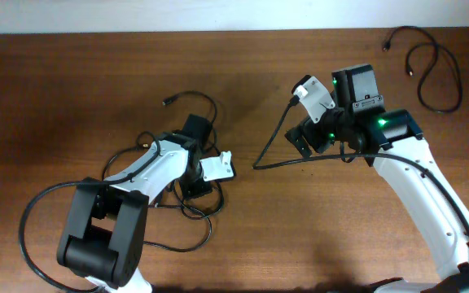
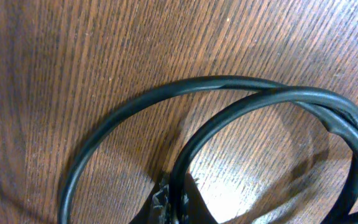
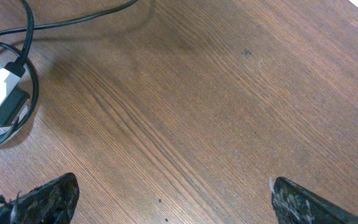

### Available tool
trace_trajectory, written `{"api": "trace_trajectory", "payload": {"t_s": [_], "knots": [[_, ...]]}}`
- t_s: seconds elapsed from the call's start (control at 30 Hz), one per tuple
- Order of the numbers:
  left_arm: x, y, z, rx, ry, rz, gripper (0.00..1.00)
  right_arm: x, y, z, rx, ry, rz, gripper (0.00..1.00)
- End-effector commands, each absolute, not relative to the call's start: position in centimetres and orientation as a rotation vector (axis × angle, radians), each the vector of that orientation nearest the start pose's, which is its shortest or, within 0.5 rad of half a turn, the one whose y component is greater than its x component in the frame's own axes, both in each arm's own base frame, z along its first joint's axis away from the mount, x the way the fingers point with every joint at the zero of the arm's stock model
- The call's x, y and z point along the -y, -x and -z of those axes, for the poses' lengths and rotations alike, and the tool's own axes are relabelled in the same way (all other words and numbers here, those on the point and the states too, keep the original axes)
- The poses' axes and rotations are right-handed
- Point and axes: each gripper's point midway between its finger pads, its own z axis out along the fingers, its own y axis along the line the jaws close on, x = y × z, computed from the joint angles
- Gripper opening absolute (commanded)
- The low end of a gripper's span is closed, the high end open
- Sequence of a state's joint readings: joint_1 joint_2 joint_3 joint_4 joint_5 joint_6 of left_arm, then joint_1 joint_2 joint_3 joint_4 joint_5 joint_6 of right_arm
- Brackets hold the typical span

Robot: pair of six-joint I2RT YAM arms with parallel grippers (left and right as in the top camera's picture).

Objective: Untangle cables
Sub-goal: 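Hold the cable loop with the left gripper while the right stays still, then lift the black cable loop with the left gripper toward the upper left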

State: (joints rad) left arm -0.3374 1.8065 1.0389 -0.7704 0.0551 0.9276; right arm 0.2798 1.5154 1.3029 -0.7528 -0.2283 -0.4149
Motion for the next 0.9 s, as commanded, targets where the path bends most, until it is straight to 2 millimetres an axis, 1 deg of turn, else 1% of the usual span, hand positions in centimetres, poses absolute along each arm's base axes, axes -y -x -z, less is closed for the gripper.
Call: {"api": "trace_trajectory", "payload": {"t_s": [0.0, 0.1, 0.13, 0.17, 0.2, 0.27, 0.3, 0.33, 0.37, 0.43, 0.5, 0.53, 0.6, 0.63, 0.7, 0.8, 0.87], "knots": [[11.1, -29.0, 0.3, -2.501, -1.818, 0.080, 0.00, -14.8, -36.5, -18.9, -2.322, 0.940, -0.231, 0.98], [11.4, -29.6, -0.4, -2.552, -1.729, 0.077, 0.00, -14.8, -36.5, -19.0, -2.321, 0.940, -0.231, 0.99], [11.5, -29.9, -0.9, -2.558, -1.714, 0.076, 0.00, -14.8, -36.6, -19.0, -2.319, 0.940, -0.231, 0.98], [11.6, -30.3, -1.7, -2.559, -1.703, 0.075, 0.00, -14.8, -36.6, -19.0, -2.317, 0.939, -0.231, 0.98], [12.0, -31.5, -3.6, -2.553, -1.652, 0.062, 0.00, -14.8, -36.7, -18.9, -2.317, 0.939, -0.230, 0.99], [12.4, -32.7, -5.5, -2.536, -1.590, 0.046, 0.00, -14.8, -36.7, -18.8, -2.321, 0.940, -0.231, 0.98], [12.9, -34.1, -7.5, -2.512, -1.513, 0.030, 0.00, -14.9, -36.8, -18.5, -2.327, 0.941, -0.232, 0.99], [13.4, -35.5, -9.9, -2.479, -1.421, 0.016, 0.00, -14.9, -36.9, -18.1, -2.338, 0.944, -0.234, 0.99], [13.6, -36.3, -11.5, -2.461, -1.358, 0.010, 0.00, -14.9, -36.9, -17.9, -2.343, 0.945, -0.236, 0.99], [14.0, -37.5, -14.8, -2.425, -1.236, 0.009, 0.00, -14.9, -37.0, -17.9, -2.340, 0.944, -0.235, 0.98], [14.0, -38.5, -18.9, -2.383, -1.073, 0.004, 0.00, -15.0, -37.3, -18.3, -2.318, 0.939, -0.231, 0.98], [13.7, -38.9, -21.0, -2.363, -0.979, -0.006, 0.00, -15.1, -37.6, -18.5, -2.307, 0.937, -0.228, 0.99], [12.7, -39.2, -24.5, -2.328, -0.828, -0.034, 0.00, -15.2, -37.9, -18.7, -2.292, 0.933, -0.227, 0.98], [11.9, -38.9, -27.2, -2.295, -0.721, -0.045, 0.00, -15.2, -37.9, -18.7, -2.289, 0.932, -0.226, 0.98], [11.0, -38.2, -30.4, -2.240, -0.635, -0.062, 0.00, -15.2, -37.9, -18.8, -2.288, 0.932, -0.225, 0.99], [9.3, -36.5, -33.7, -2.181, -0.528, -0.110, 0.00, -15.2, -37.9, -18.8, -2.289, 0.932, -0.225, 0.98], [8.4, -35.6, -34.9, -2.159, -0.500, -0.142, 0.00, -15.2, -37.9, -18.8, -2.289, 0.932, -0.226, 0.98]]}}
